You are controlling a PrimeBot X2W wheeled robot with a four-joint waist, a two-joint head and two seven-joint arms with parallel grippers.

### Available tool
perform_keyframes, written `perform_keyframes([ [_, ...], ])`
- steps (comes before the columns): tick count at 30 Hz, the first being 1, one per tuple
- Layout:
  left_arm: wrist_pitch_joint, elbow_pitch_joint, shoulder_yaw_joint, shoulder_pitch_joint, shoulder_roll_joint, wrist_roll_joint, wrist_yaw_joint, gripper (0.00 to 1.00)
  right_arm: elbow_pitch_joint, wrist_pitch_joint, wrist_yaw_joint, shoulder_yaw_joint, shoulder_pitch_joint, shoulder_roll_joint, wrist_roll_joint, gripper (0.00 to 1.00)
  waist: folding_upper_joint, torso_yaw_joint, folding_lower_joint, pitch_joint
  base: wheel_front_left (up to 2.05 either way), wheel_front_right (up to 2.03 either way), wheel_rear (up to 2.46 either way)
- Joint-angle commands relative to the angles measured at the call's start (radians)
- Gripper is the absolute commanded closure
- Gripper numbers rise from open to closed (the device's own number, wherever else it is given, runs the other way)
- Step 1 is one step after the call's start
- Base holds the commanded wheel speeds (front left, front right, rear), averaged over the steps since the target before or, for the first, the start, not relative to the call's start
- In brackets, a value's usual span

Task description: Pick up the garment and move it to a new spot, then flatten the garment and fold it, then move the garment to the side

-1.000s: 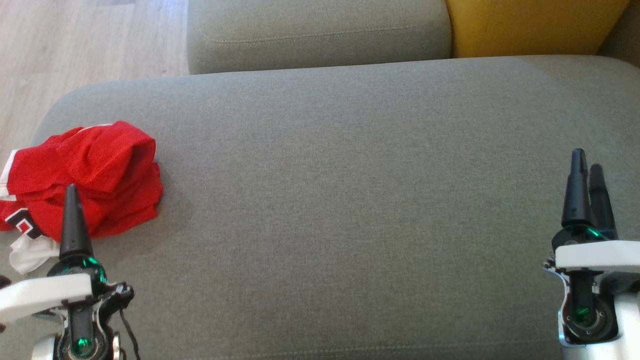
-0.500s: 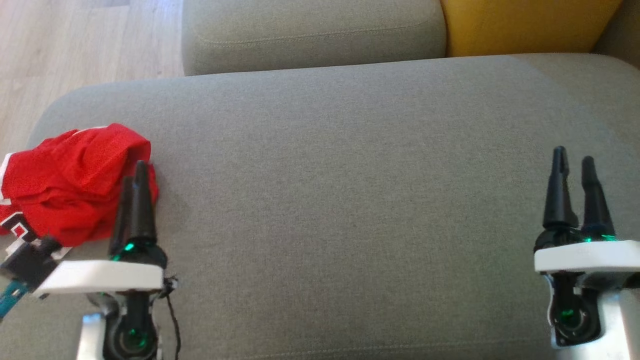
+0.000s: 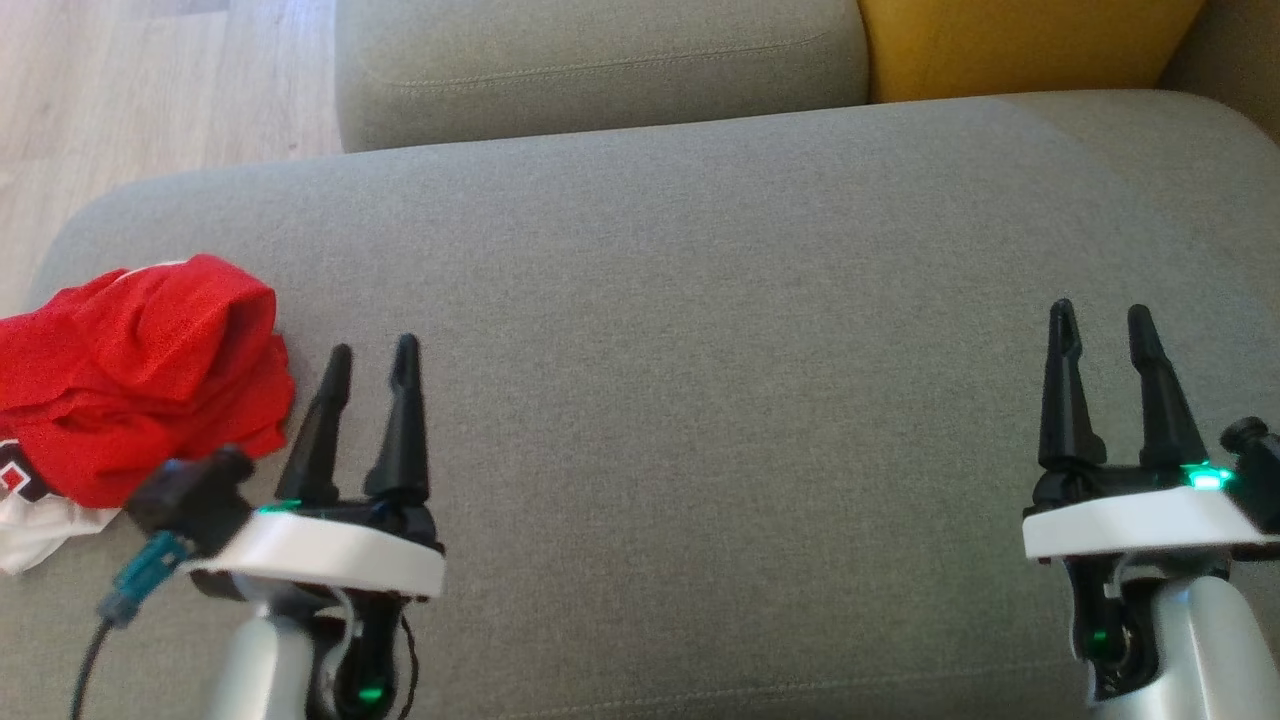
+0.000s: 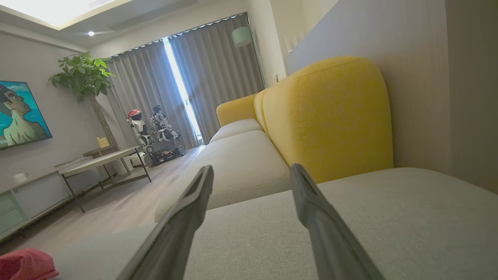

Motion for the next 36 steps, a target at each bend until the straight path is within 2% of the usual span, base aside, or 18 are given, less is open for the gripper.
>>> perform_keyframes([
  [1, -0.014, -0.042, 0.004, -0.045, 0.018, 0.046, 0.011, 0.0, -0.04, -0.016, -0.001, 0.023, -0.038, -0.008, -0.044, 0.0, 0.0, -0.001, -0.0001, 0.0, 0.0, 0.0, 0.0],
  [7, -0.032, -0.027, -0.065, -0.049, 0.058, 0.163, 0.076, 0.0, -0.043, -0.033, -0.001, 0.028, -0.037, -0.008, -0.141, 0.0, 0.0, -0.004, -0.0001, -0.006, 0.0, 0.0, 0.0],
  [8, -0.032, -0.027, -0.065, -0.049, 0.058, 0.163, 0.076, 0.0, -0.043, -0.033, -0.001, 0.028, -0.037, -0.008, -0.141, 0.0, 0.0, -0.004, -0.0001, -0.006, 0.0, 0.0, 0.0],
  [16, -0.056, -0.002, -0.18, -0.066, 0.129, 0.294, 0.201, 0.0, -0.036, -0.057, -0.001, 0.035, -0.033, -0.009, -0.269, 0.0, 0.0, -0.005, -0.0001, -0.014, 0.0, 0.0, 0.0],
  [19, -0.065, 0.002, -0.212, -0.072, 0.144, 0.317, 0.249, 0.0, -0.031, -0.066, -0.001, 0.047, -0.031, -0.009, -0.308, 0.0, 0.0, -0.004, -0.0001, -0.013, 0.0, 0.0, 0.0],
  [22, -0.074, 0.009, -0.222, -0.071, 0.143, 0.306, 0.276, 0.0, -0.03, -0.075, -0.001, 0.048, -0.03, -0.009, -0.335, 0.0, 0.0, -0.002, -0.0001, -0.011, 0.0, 0.0, 0.0],
  [28, -0.092, 0.003, -0.163, -0.054, 0.102, 0.267, 0.273, 0.0, -0.036, -0.092, -0.001, 0.035, -0.026, -0.009, -0.332, 0.0, 0.0, 0.003, -0.0001, -0.005, 0.0, 0.0, 0.0],
  [36, -0.115, 0.016, -0.041, -0.008, 0.037, 0.283, 0.205, 0.0, 0.026, -0.116, -0.001, 0.021, -0.013, -0.01, -0.193, 0.0, 0.0, 0.016, -0.0001, -0.004, 0.0, 0.0, 0.0],
])
